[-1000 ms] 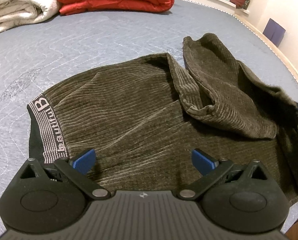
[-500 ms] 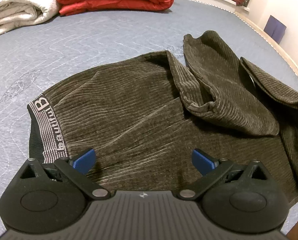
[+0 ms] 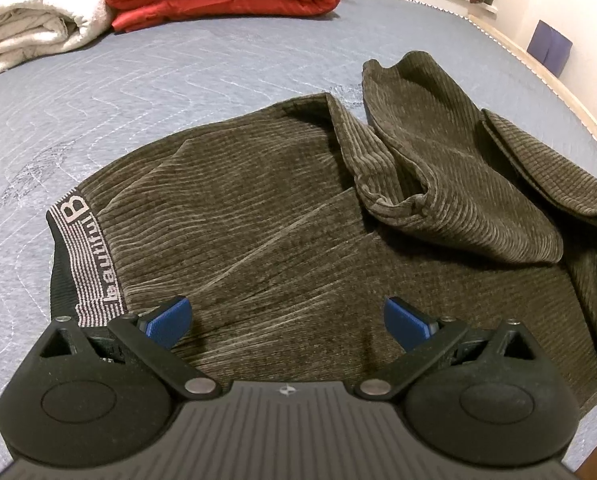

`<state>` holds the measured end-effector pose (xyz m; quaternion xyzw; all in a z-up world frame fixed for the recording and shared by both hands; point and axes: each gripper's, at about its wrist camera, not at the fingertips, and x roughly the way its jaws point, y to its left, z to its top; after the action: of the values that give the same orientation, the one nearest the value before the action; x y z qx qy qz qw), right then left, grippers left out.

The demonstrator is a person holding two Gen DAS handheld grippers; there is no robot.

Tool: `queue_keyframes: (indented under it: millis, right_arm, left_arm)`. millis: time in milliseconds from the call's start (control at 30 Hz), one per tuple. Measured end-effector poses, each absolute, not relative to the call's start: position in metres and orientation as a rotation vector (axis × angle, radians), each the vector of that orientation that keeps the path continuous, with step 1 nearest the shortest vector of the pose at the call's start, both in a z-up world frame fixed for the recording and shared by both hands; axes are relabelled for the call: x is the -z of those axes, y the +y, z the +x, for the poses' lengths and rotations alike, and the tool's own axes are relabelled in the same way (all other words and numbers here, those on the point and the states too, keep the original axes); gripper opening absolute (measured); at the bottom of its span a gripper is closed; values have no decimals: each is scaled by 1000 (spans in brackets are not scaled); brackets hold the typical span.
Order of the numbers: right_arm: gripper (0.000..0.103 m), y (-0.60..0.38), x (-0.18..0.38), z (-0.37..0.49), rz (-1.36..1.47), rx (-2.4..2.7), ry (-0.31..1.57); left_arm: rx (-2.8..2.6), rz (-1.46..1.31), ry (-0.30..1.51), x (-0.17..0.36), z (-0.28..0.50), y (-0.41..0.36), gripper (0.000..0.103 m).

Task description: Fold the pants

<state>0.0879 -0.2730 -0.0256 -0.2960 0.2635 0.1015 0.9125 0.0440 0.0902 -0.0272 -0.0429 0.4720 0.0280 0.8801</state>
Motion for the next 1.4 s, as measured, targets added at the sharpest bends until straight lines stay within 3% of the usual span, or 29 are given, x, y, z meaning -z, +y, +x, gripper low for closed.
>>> queue_keyframes:
  millis: [300,400,467,700,833,867,900,967,1000,1400]
  right_arm:
    - [8,-276,22,90,-584,-170,543]
    - [0,-291,19,88,-540,-104,550]
    - [0,-308,17,85,-504,-29,565]
    - [0,-423,36,66,-326,330,799]
    - [2,-446,25,46,-181,220,666]
    - [12,-438,19,43,-197,179,619]
    - [33,-425,14,40,-231,128,570]
    - [63,-395,8,38,-306,36,488]
    - [68,-379,7,39,-346,-15,459]
    - [66,-246,68,86,-978,-215,397]
  left_arm:
    - [-59,-91,984,27,44,90,102]
    - [-59,-95,984,26,44,91,102]
    - [-55,-99,983,26,43,92,102]
    - [-25,-100,975,21,41,87,102]
    - [-11,-99,983,23,45,78,102]
    - [-10,-94,986,24,46,74,102]
    - [-10,-88,988,25,47,71,102]
    - [-9,-73,993,28,49,65,102]
    - [-11,-68,995,29,49,63,102]
    - [-60,-88,1000,30,46,82,102]
